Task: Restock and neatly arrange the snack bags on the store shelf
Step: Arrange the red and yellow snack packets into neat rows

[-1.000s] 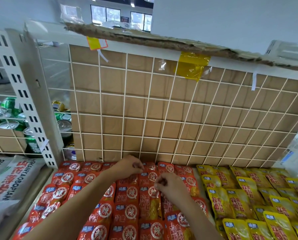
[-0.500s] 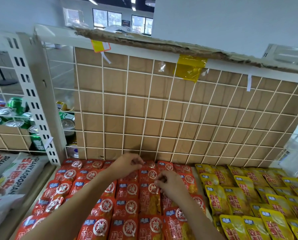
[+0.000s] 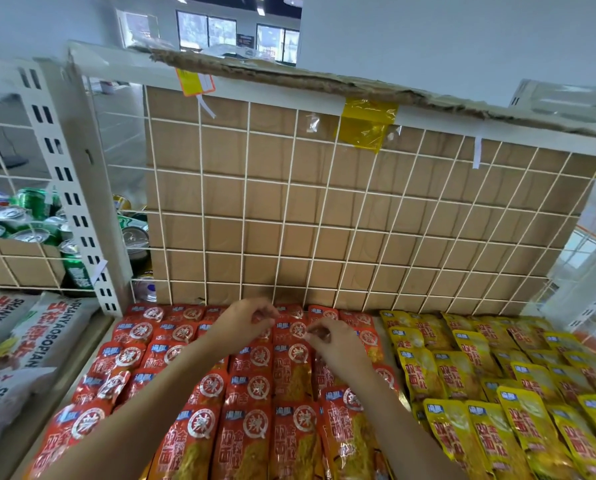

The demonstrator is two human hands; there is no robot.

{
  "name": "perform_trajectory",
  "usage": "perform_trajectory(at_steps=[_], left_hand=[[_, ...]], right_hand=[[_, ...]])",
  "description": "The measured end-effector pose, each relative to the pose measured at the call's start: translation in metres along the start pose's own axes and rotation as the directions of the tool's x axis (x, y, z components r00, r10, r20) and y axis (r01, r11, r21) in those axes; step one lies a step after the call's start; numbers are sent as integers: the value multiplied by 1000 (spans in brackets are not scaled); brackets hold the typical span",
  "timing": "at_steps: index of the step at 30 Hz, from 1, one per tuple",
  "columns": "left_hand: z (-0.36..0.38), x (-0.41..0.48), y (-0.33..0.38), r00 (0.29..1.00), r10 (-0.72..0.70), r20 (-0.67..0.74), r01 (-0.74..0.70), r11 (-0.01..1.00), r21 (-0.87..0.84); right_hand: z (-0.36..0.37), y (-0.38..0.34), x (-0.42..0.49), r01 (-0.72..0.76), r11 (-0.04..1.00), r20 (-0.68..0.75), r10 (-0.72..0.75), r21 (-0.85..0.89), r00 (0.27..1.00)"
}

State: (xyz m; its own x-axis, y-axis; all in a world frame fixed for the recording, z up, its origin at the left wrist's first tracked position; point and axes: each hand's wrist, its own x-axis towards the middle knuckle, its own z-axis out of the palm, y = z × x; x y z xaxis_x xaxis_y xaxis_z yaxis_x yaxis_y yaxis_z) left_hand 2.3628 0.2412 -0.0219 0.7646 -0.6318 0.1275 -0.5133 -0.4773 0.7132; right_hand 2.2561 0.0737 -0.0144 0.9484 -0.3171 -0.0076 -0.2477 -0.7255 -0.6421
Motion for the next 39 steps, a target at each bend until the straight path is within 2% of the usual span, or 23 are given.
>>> perform_trajectory(at_steps=[3,6,9,15,19,23,32,39], left_hand=[[1,-12,9,998,32,-45,-32,999,19],[1,-29,26,995,92,-31,-91,995,28],[5,-47,42,988,129,81,-134,989,63],[28,-83,49,935,42,351,-140,956,258],[40,-93,55,951,9,310,-150,887,436],[42,-92,55,961,-24,275,-126,846,517],[40,-80,55,950,-85,299,-70,878,473],[37,-76,60,945,-67,319,-70,914,401]], right_hand=[[-14,0,-12,11,1000,-103,-12,-17,995],[-29,8,-32,16,999,-134,-20,-30,991],[-36,20,-53,29,993,-119,-42,-114,992],[-38,36,-87,18,961,-43,-31,-277,999],[-34,34,-95,-27,923,82,63,-384,995],[-31,29,-95,-51,913,102,101,-406,990],[-32,25,-97,-48,948,50,67,-315,997],[-31,29,-96,-33,965,40,45,-261,998]])
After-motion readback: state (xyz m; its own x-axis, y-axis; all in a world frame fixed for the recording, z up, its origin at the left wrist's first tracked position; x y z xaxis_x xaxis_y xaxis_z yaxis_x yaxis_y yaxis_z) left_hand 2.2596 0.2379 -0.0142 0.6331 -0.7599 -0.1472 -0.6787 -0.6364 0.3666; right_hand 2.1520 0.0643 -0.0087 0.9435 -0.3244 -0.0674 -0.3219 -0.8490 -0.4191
